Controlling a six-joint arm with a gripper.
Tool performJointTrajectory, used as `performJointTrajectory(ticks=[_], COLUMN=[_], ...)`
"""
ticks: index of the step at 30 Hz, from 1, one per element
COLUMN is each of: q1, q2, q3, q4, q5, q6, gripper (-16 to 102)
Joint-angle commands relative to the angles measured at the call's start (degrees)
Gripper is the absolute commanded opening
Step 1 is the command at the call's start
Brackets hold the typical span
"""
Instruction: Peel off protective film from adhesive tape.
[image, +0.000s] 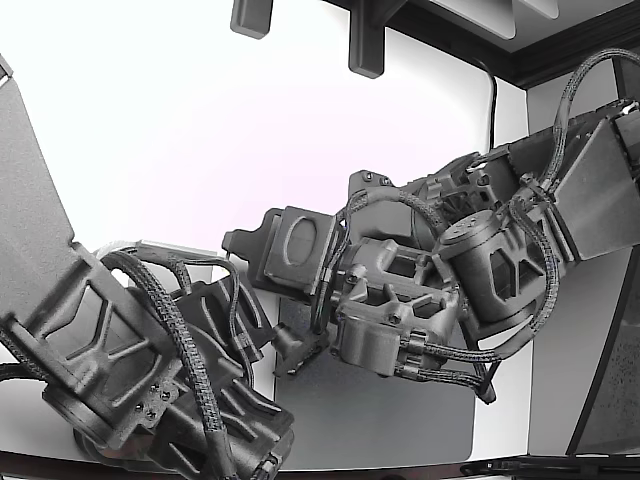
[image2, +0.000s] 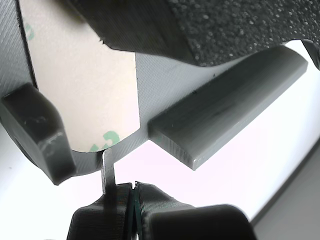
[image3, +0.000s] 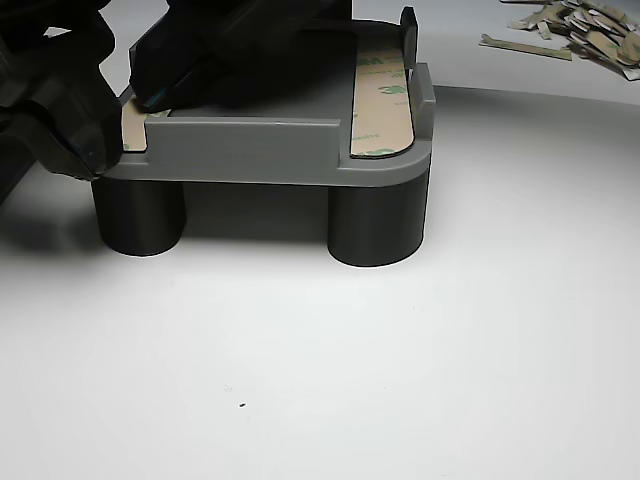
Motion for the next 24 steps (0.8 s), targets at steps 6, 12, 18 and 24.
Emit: performJointTrajectory(ticks=[6,12,18,24], q1=[-0.4,-0.4,-0.4,0.0], q2=[0.8,0.7,0.7,0.5], q3=[-2.0,-2.0,-2.0,-2.2], q4=[-0.1,-0.3,-0.3,-0.4], q5=[0.2,0.2,0.2,0.4], q6=[-0.1,0.0,0.1,0.4], gripper=[-11,-11,-11,-11])
